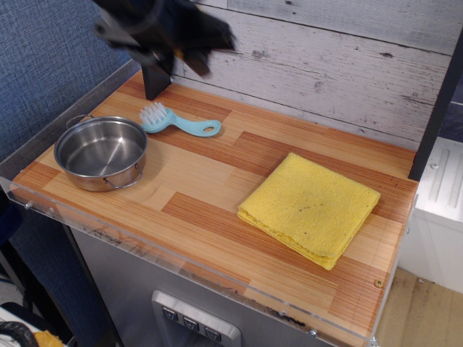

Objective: Move the potato center of the table

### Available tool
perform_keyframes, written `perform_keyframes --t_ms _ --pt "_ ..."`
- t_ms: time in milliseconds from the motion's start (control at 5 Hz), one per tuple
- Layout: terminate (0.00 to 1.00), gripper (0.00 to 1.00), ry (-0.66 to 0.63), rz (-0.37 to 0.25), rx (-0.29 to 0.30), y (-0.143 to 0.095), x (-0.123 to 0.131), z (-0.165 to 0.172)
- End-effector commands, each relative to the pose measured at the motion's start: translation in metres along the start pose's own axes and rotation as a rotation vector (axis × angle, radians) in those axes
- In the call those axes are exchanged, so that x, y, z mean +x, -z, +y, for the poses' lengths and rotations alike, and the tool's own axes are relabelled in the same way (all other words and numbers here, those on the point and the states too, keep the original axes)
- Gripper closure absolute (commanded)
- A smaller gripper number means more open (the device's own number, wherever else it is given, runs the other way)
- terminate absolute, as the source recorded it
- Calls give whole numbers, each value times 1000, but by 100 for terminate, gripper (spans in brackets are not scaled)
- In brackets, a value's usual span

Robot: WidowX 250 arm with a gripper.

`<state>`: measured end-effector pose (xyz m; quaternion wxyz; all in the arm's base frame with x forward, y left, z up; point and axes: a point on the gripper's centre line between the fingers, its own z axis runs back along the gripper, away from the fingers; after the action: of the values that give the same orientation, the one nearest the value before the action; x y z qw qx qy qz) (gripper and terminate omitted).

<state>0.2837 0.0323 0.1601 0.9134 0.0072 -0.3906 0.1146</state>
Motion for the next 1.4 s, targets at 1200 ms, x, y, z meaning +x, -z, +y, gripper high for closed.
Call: perform_keyframes --t_ms 1200 --pt "0 100 274 317 -152 76 -110 -31"
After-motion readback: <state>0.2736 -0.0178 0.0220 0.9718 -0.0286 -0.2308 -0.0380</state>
